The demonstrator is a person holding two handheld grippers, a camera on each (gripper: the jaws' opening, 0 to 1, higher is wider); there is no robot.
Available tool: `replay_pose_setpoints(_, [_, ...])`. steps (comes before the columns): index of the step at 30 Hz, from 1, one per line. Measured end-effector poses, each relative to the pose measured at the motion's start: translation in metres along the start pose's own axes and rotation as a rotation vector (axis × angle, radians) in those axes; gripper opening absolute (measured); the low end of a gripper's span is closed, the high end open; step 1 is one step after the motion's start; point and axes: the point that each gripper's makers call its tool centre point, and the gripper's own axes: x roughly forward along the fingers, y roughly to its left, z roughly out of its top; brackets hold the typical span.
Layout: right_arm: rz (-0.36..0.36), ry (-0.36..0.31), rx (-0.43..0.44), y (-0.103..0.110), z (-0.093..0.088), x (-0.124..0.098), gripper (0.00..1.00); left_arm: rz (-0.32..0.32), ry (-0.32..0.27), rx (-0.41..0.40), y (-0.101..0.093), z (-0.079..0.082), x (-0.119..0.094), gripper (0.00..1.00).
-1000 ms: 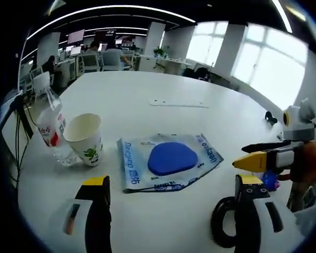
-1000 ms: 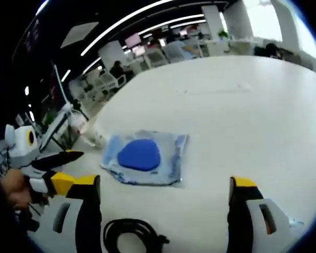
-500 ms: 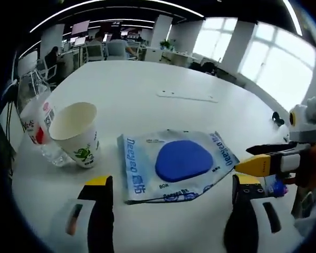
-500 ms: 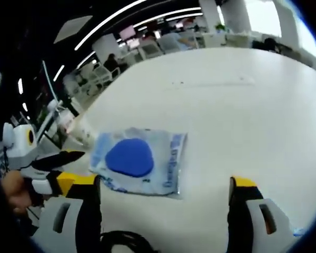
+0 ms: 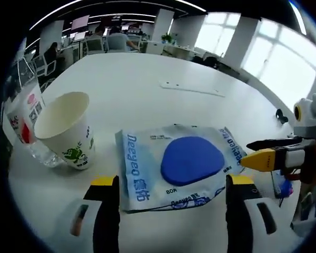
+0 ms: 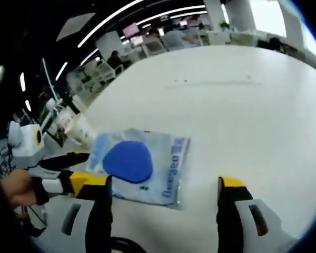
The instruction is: Arrange the tabletop items into an orderly group along one side of the table until the central work area is clear of visible clutter.
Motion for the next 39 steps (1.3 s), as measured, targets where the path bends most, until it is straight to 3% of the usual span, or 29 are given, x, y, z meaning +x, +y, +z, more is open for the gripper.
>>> replay_pose_setpoints(4, [0.017, -0.003, 0.032, 0.003, -0.002, 0.002, 0.72, -0.009, -0.008, -0.011, -0.001, 0.002, 0.001, 0.83])
replay_pose_setpoints(7, [0.023, 0.005, 0.009, 0.004, -0.004, 0.005, 0.67, -0.017, -0.006, -0.019, -0.001, 0.003, 0.002, 0.8])
replay_pose_setpoints(14, [0.055, 0.027, 0.008, 0.012, -0.007, 0.008, 0.45, -0.006, -0.005, -0.03, 0.001, 0.002, 0.002, 0.72])
replay_pose_setpoints(20, [0.008, 0.042, -0.054, 0.006, -0.013, 0.011, 0.25, 0.056, 0.012, -0.011, 0.012, -0.008, -0.005, 0.5])
replay_pose_setpoints(25, [-0.012, 0.032, -0.034, -0.001, -0.02, 0.008, 0.1, 0.115, 0.003, -0.011, 0.028, -0.01, -0.009, 0.33])
replay_pose_setpoints(26, [-0.027, 0.024, 0.001, -0.004, -0.02, 0.007, 0.08, 0.121, 0.005, -0.01, 0.028, -0.011, -0.011, 0.31])
replay_pose_setpoints(28, [-0.021, 0.006, 0.042, -0.004, -0.02, 0.007, 0.06, 0.132, 0.008, 0.019, 0.028, -0.012, -0.012, 0.27])
replay_pose_setpoints(32, [-0.027, 0.016, 0.021, -0.003, -0.02, 0.006, 0.04, 0.142, 0.013, 0.028, 0.029, -0.014, -0.011, 0.2])
replay_pose_setpoints(35, [-0.027, 0.008, 0.022, -0.001, -0.017, 0.005, 0.01, 0.17, 0.016, 0.015, 0.034, -0.013, -0.015, 0.08])
replay_pose_setpoints(39, [-0.023, 0.011, 0.024, 0.001, -0.017, 0.004, 0.0, 0.161, 0.023, 0.019, 0.034, -0.012, -0.015, 0.06])
